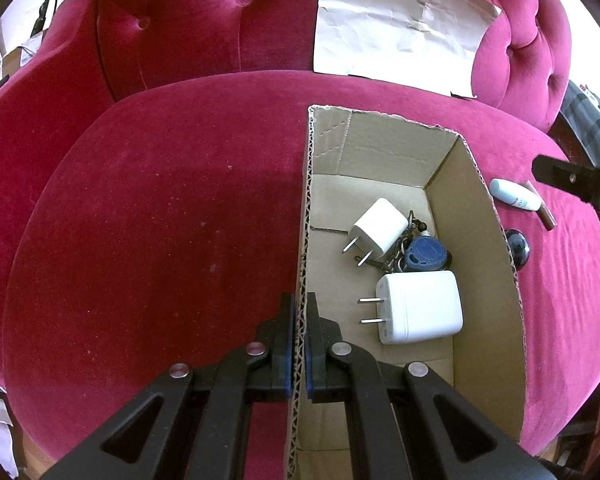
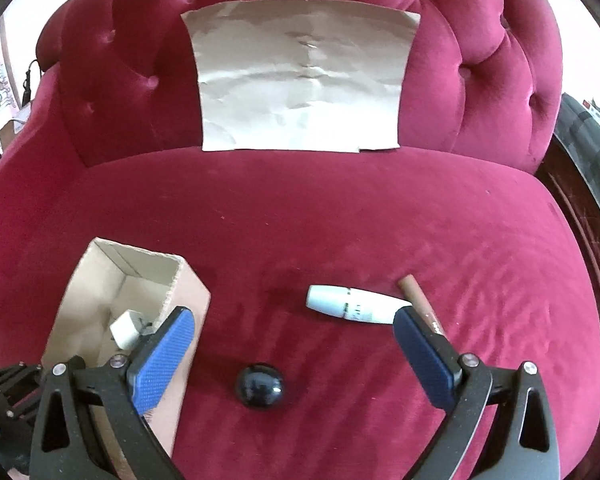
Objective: Organize rigid objects
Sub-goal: 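Move the right tool back toward the black ball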
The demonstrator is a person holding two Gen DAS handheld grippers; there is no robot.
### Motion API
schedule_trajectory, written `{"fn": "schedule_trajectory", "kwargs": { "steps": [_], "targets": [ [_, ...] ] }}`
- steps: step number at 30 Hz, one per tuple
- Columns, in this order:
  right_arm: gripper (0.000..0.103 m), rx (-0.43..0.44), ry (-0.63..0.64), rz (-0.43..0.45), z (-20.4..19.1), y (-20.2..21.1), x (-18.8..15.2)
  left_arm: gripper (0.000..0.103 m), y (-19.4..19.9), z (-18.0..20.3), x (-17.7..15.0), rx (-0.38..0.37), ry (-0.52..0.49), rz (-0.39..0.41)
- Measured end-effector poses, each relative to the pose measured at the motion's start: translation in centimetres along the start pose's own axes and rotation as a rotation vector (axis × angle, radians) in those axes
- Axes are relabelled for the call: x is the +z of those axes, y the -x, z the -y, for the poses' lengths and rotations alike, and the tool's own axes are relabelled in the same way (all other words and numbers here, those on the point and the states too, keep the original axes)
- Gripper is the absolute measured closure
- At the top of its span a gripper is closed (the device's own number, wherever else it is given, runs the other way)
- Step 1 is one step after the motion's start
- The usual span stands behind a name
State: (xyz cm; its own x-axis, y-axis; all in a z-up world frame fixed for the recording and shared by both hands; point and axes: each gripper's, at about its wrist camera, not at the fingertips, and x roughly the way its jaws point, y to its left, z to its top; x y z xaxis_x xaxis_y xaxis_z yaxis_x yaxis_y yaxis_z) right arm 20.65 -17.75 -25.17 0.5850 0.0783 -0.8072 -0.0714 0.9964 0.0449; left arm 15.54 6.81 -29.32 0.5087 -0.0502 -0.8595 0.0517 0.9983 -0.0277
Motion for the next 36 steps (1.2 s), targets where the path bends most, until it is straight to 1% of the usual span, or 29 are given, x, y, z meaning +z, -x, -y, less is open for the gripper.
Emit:
{"fn": "schedule_trajectory", "kwargs": {
  "steps": [6, 13, 19, 23, 29, 36],
  "targets": [
    [0.001, -0.007, 0.01, -0.03, 1.1, -0.8, -1.1, 0.1, 0.0, 0.0, 0.0, 0.0, -0.001, 0.0],
    [0.001, 0.027, 0.054, -0.033, 1.9, -0.8, -2.4, 0.1, 0.0, 0.0, 0.0, 0.001, -0.001, 0.0],
    [0.001, 0.031, 0.076, -0.045, 2.2, -0.9, -2.9, 0.1, -0.1, 0.0, 0.1, 0.004, -0.002, 0.0],
    [0.001, 0.047, 0.079, -0.04, 2.0, -0.6, -3.0, 0.1, -0.1, 0.0, 0.0, 0.005, -0.003, 0.0],
    [0.001, 0.085, 0.1, -0.07, 0.8, -1.4, -3.6, 0.1, -0.1, 0.0, 0.1, 0.004, -0.003, -0.001],
    [0.001, 0.089, 0.126, -0.102, -0.4, -2.7, -4.2, 0.1, -0.2, 0.0, 0.1, 0.004, -0.002, -0.001]
  ]
}}
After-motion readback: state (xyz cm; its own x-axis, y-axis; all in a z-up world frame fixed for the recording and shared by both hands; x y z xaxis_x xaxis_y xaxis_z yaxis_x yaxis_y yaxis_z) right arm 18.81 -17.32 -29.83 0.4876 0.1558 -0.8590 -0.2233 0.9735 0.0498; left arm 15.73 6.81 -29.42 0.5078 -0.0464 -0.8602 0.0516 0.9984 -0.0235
